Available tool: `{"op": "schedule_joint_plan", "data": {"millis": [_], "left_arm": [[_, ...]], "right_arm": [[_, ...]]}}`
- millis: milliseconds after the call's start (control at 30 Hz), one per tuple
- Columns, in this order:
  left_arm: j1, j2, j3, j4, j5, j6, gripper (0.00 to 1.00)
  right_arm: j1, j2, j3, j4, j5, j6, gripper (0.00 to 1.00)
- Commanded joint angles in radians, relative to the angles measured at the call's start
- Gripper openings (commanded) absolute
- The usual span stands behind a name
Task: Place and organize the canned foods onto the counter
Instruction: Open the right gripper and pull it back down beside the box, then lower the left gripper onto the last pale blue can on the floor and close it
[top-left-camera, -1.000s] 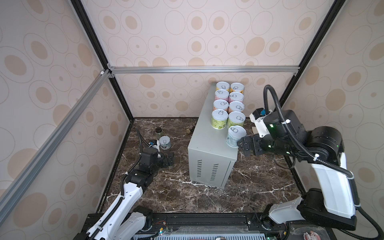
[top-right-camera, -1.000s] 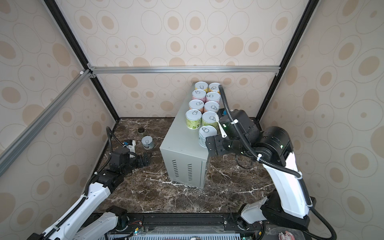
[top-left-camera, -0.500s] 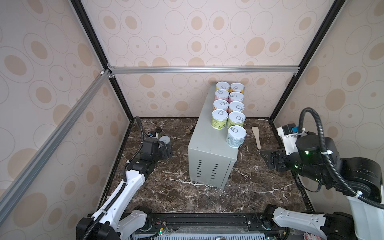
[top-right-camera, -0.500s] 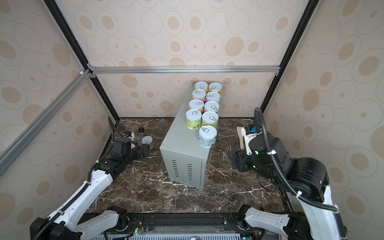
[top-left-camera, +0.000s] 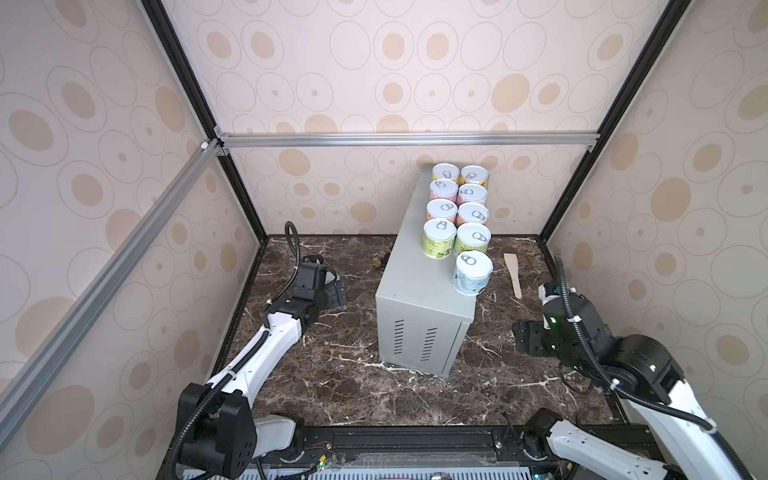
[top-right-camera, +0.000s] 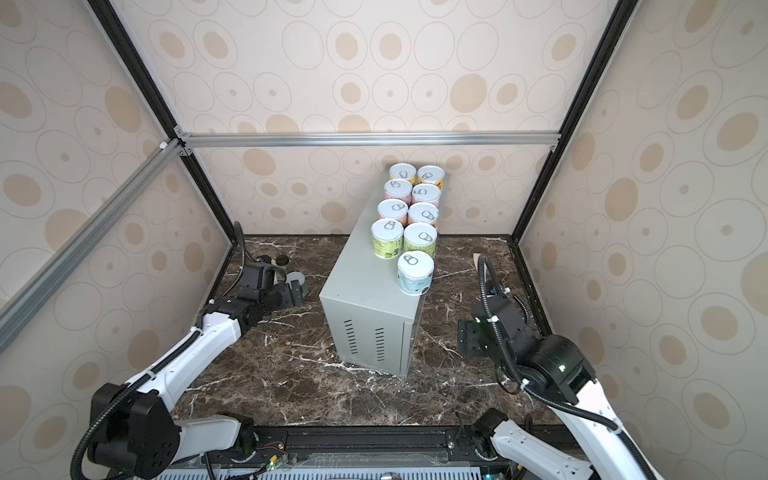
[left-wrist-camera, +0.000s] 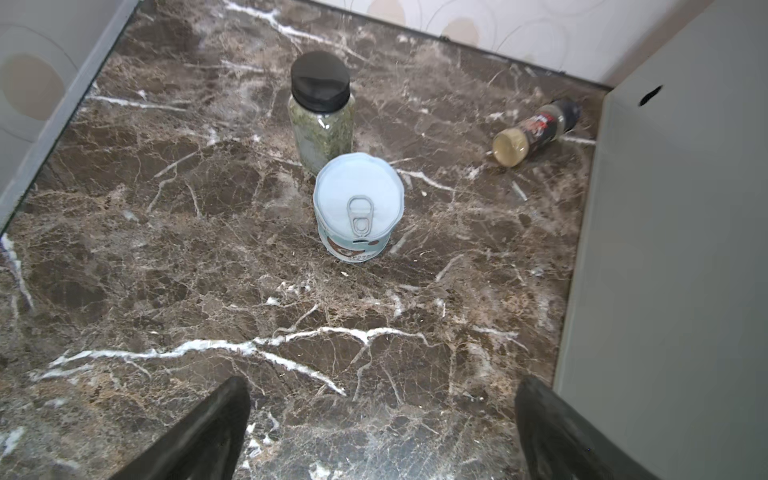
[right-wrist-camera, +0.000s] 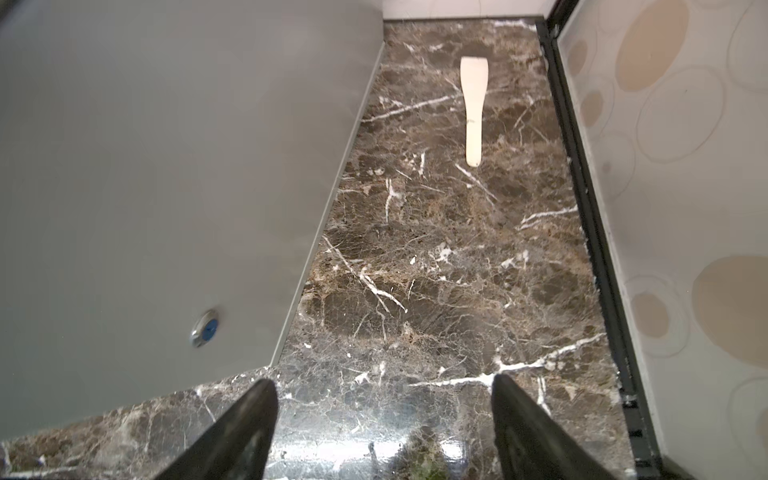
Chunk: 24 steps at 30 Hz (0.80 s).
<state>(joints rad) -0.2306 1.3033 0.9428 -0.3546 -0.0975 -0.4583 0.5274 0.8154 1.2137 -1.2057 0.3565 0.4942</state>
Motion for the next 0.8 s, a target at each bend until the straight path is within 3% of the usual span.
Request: {"op": "schedule_joint_plan", "data": {"millis": [0,100,167,567,767], "left_arm": [[0.011,0.053,0.050,0.016,-0.040,0.014,0.99],[0.015,0.099,0.051,0.049,-0.045,0.001,0.99],[0.017,0.129,0.058,0.073,-0.047,-0.008,0.99],[0.033,0.383,0.178,0.163,-0.088,-0.026,0.99],[0.043,0.502,0.243,0.170,-0.115,-0.035,0.99]], "right_arm": [[-0.169,-0.018,-0.097,0.138,-0.192,-0.057,0.83],[-0.312,-0.012,-0.195,0.219,-0.328,-0.063,0.86],[-0.340,-0.010,-0.254,0.277,-0.351,-0.052,0.88],[-0.352,-0.012,-0.512,0.530,-0.352,-0.001,1.00],[-0.352,0.022,-0.569,0.584,-0.386,-0.003,0.99]]}}
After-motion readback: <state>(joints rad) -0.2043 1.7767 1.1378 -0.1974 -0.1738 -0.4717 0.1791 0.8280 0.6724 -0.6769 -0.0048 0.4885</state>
